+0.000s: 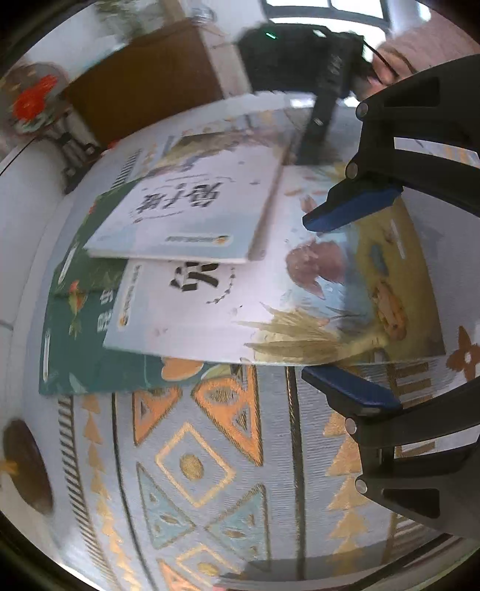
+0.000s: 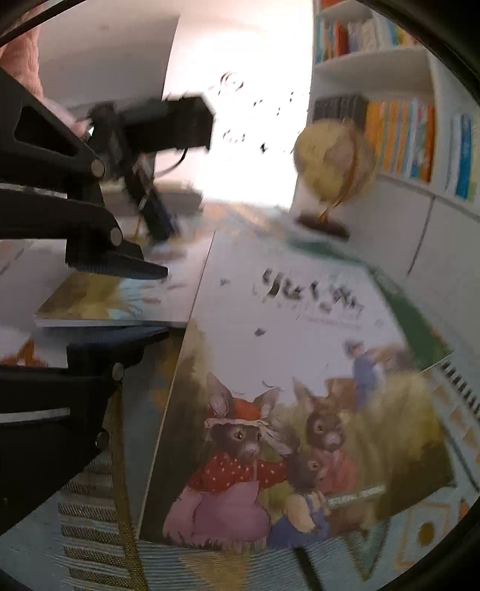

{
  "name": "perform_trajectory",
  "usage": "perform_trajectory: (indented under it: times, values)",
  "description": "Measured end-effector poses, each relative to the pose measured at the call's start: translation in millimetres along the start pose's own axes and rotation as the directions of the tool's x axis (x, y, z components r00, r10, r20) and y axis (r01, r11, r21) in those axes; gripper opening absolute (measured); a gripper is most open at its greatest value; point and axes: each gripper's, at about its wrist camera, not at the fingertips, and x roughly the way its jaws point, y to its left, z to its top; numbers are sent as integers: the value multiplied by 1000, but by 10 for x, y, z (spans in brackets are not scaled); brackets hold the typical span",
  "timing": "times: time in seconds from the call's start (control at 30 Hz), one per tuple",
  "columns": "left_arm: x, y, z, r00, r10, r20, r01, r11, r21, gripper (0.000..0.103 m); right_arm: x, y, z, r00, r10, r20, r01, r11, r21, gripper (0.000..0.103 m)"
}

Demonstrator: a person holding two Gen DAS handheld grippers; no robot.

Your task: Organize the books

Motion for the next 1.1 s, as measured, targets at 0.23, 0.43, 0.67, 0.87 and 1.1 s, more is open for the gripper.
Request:
perform_trajectory:
  times: [0.23, 0.43, 0.67, 0.87, 1.1]
  values:
    - [-402, -46, -1, 995, -72, 63, 69, 996, 57, 68, 125, 159, -57, 995, 83, -47, -83, 996, -9, 18]
    - [-95, 20, -19, 995, 99, -34, -95, 992, 86, 54, 290, 176, -38, 999, -13, -38, 13, 1000, -10, 16]
    - [56, 9, -75, 970, 218, -102, -206, 971, 122, 50, 353, 226, 35, 999, -30, -14, 30, 1000, 4, 16]
    - [135, -77, -45, 956, 264, -126, -244, 957, 158, 50, 439, 154, 128, 997, 65, -30, -63, 996, 57, 24]
    - [130, -80, -15, 959, 254, -122, -238, 962, 134, 50, 421, 400, 161, 994, 60, -87, -68, 994, -87, 13]
